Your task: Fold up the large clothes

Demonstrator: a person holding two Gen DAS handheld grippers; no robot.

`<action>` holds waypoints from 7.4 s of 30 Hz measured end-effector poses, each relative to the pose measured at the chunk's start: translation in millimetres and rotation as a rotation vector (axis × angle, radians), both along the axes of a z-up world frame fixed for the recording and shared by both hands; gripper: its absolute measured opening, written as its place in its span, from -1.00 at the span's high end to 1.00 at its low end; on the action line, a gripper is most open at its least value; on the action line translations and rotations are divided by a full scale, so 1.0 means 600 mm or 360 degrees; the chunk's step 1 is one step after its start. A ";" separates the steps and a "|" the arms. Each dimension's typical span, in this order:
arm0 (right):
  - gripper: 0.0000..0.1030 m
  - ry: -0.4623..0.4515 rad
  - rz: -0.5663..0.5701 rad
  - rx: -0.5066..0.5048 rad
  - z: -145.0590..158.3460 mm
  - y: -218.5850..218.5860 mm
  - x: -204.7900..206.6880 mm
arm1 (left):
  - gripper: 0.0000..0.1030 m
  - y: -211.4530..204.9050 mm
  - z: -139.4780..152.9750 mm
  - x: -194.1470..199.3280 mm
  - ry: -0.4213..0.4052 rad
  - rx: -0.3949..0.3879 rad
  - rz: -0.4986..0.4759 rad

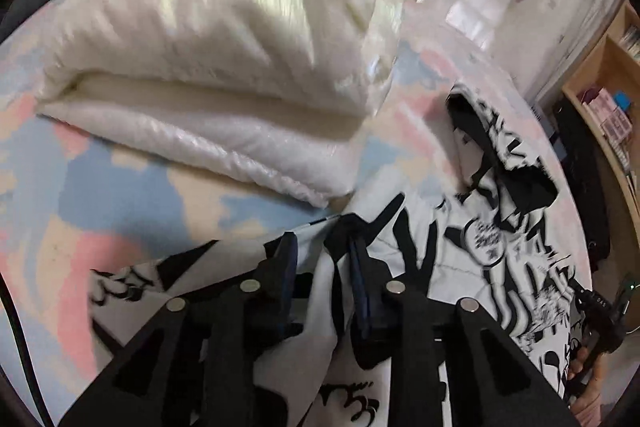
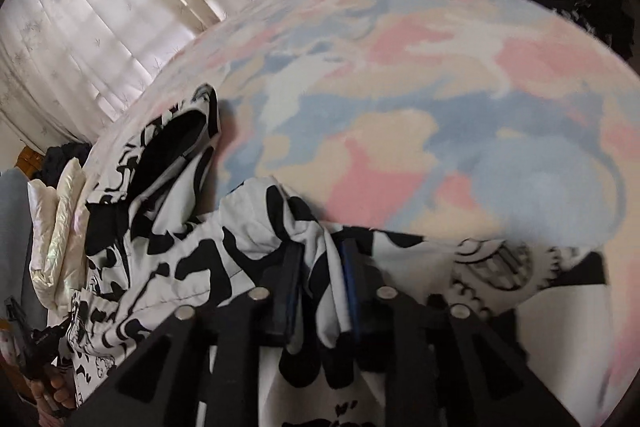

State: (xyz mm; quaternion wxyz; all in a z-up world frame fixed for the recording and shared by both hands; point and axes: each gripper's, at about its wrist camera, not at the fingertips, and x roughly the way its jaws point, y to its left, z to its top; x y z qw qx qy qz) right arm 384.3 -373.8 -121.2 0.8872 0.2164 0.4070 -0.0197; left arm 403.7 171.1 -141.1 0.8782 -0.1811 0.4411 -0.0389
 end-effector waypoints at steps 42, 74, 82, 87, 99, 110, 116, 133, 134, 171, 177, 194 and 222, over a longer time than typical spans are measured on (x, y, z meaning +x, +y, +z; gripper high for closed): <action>0.57 0.0042 0.0382 -0.0564 0.001 0.099 -0.021 | 0.40 -0.106 0.008 -0.041 -0.0011 0.0516 -0.0288; 0.63 0.0098 0.0134 -0.0290 -0.007 0.024 -0.266 | 0.66 0.052 0.017 -0.346 -0.0105 0.0182 0.0185; 0.82 0.0067 0.0048 -0.0144 0.031 -0.040 -0.336 | 0.47 0.082 0.055 -0.393 -0.0118 0.0244 0.0300; 0.82 0.0027 0.0090 -0.0121 0.047 -0.008 -0.385 | 0.28 0.083 0.093 -0.446 -0.0156 0.0402 0.0287; 0.82 -0.0032 0.0243 -0.0007 0.084 0.053 -0.387 | 0.12 0.052 0.174 -0.458 -0.0209 0.0465 0.0239; 0.66 -0.0024 0.0379 -0.0032 0.121 0.107 -0.308 | -0.12 -0.015 0.214 -0.355 -0.0235 0.0521 0.0100; 0.37 -0.0020 0.0422 -0.0058 0.145 0.125 -0.246 | -0.20 -0.049 0.241 -0.272 -0.0248 0.0585 0.0004; -0.20 -0.0024 0.0488 -0.0180 0.254 0.143 0.122 | -0.25 -0.224 0.244 0.188 -0.0074 0.0634 -0.0432; -0.20 0.0001 0.0473 -0.0152 0.246 0.141 0.148 | -0.25 -0.237 0.231 0.227 -0.0045 0.0617 -0.0461; 0.90 -0.0446 0.0781 -0.0366 0.189 0.174 0.184 | 0.92 -0.251 0.184 0.176 -0.0500 0.0480 -0.0642; 0.62 -0.0650 0.0879 -0.0631 0.241 0.209 -0.040 | 0.86 -0.168 0.211 -0.006 -0.0523 0.0319 -0.0582; -0.09 -0.0068 0.0759 0.0167 0.190 0.202 -0.253 | 0.18 -0.086 0.209 -0.242 -0.0249 0.0175 -0.0641; -0.21 -0.0180 0.0049 0.1396 0.030 0.372 -0.036 | -0.19 -0.132 0.180 -0.104 -0.0229 -0.0190 -0.0752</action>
